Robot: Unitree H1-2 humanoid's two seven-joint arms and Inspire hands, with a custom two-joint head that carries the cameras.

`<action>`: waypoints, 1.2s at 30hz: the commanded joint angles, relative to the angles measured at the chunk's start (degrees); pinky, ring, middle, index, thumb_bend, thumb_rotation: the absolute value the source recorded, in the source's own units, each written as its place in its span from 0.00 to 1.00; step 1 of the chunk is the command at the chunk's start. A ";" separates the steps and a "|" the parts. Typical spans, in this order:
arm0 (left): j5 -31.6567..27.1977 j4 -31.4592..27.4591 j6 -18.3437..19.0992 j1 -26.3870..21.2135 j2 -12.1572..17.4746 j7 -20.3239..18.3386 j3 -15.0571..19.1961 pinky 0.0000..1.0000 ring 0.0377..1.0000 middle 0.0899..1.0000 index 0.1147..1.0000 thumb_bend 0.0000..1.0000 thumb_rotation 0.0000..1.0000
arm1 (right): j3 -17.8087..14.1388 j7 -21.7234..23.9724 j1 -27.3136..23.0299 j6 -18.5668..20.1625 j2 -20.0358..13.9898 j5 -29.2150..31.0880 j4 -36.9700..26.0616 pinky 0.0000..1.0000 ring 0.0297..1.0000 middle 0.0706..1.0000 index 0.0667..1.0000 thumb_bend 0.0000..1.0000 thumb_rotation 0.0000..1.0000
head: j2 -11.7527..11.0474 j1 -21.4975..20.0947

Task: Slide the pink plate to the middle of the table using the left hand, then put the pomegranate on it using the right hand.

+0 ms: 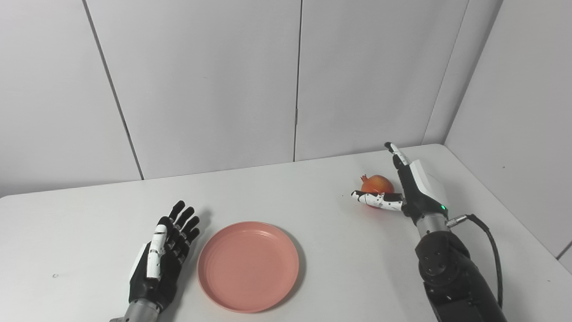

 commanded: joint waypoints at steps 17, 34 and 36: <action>0.18 0.47 1.60 0.82 0.47 0.38 0.08 0.97 0.94 0.94 0.92 0.40 1.00 | 1.25 -0.86 -5.75 -0.19 -3.15 3.11 8.25 0.80 0.89 0.92 0.93 0.92 0.43 | 0.55 0.32; 0.37 -0.57 2.62 0.99 0.52 0.97 -0.05 0.96 0.93 0.94 0.92 0.39 1.00 | 2.57 -3.12 -8.22 -0.93 -4.66 5.11 14.15 0.78 0.87 0.90 0.91 0.92 0.38 | 0.77 0.45; 0.37 -0.62 2.75 0.97 0.47 1.04 -0.03 0.97 0.93 0.94 0.92 0.39 1.00 | 2.60 -3.17 -8.34 -0.81 -4.79 5.33 14.45 0.79 0.88 0.90 0.91 0.92 0.37 | 0.78 0.43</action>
